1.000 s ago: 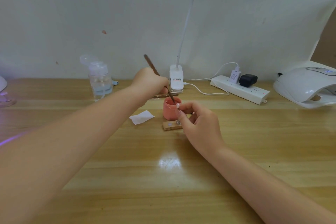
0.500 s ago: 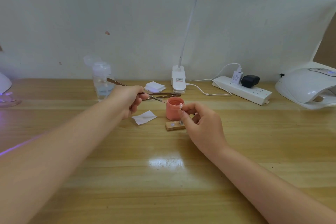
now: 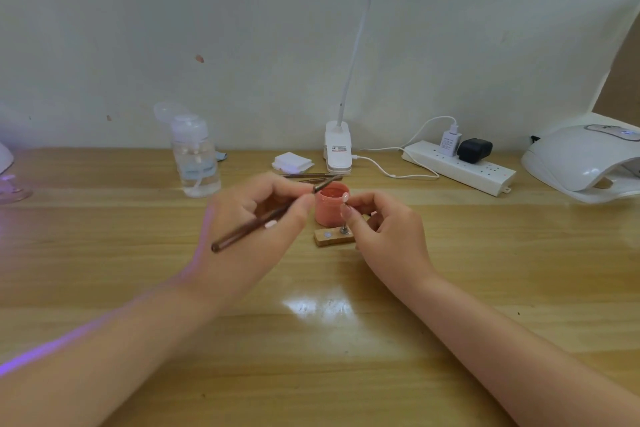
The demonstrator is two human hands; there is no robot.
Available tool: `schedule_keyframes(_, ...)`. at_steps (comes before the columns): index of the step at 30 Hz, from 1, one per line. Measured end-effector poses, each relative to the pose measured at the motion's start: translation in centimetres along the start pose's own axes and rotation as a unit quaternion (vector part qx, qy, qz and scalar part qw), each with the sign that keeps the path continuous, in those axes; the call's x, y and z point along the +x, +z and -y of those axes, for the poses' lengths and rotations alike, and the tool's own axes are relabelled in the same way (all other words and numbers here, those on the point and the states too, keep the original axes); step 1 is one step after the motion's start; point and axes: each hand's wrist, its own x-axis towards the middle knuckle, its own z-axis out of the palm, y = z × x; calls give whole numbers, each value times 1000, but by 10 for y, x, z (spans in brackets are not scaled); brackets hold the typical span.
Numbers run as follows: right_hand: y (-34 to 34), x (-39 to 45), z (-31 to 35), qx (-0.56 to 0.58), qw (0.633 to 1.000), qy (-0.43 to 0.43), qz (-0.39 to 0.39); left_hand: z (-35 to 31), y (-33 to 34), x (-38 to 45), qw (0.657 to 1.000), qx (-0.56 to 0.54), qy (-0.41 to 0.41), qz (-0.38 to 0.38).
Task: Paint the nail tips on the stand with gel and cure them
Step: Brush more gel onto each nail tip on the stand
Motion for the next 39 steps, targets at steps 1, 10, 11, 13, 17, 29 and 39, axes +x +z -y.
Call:
schedule_keyframes(1,0,0,0,-3,1000,-2,0,2,0,-5,1000,13,18,8)
schedule_keyframes(10,0,0,0,10,1000,-8,-5,7,1,-17,988,85,116,61)
schedule_keyframes(11,0,0,1,14,1000,-8,-5,7,2,-18,987,86,122,64)
schedule_keyframes(13,-1,-1,1,20,1000,-5,-8,8,3,-18,984,92,133,69)
schedule_keyframes(17,-1,-1,1,18,1000,-5,-6,13,2,-19,979,111,152,74)
schedule_keyframes(29,-2,-2,2,10,1000,-12,-2,11,2,-22,986,91,124,62)
schedule_keyframes(39,-2,-2,1,6,1000,-17,0,9,5,-24,988,96,101,69)
